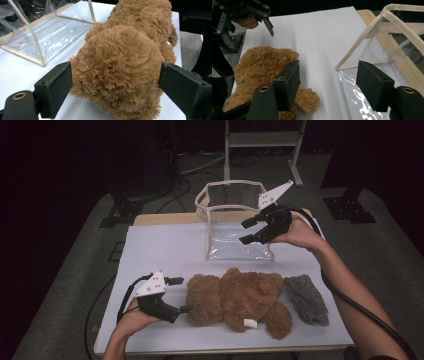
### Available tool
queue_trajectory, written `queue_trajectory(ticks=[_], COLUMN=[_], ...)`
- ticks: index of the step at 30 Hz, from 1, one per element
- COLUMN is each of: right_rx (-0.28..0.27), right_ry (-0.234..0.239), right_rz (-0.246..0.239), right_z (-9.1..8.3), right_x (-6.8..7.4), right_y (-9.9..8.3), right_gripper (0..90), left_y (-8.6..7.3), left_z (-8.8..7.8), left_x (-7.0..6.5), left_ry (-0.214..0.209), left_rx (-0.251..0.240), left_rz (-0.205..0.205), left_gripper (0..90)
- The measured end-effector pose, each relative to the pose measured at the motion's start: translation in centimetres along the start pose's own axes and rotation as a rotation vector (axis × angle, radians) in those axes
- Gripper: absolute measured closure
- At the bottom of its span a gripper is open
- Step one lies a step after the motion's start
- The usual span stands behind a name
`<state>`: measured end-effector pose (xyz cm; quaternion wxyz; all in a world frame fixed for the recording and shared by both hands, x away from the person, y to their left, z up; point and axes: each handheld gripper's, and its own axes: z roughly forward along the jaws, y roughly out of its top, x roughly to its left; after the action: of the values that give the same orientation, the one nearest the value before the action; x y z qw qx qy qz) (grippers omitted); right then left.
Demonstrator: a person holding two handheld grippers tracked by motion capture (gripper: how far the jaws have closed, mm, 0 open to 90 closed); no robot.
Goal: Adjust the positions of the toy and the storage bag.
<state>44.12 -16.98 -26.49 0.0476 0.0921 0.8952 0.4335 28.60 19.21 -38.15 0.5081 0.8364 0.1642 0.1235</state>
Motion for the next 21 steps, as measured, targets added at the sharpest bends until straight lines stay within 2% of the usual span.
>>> queue_trajectory(ticks=[12,21], right_rx=[0.030,0.064], right_ry=[0.002,0.001], right_rz=[-0.028,-0.014], right_z=[0.1,0.0], right_x=[-1.8,-4.2], right_y=[1.8,2.7], right_gripper=[36.1,37.9], left_y=[-0.2,-0.4], left_z=[0.3,0.5], left_x=[0.4,0.5], left_ry=[-0.005,-0.009], left_rx=[0.006,0.008], left_rz=[-0.016,-0.023], left_gripper=[10.7,10.6])
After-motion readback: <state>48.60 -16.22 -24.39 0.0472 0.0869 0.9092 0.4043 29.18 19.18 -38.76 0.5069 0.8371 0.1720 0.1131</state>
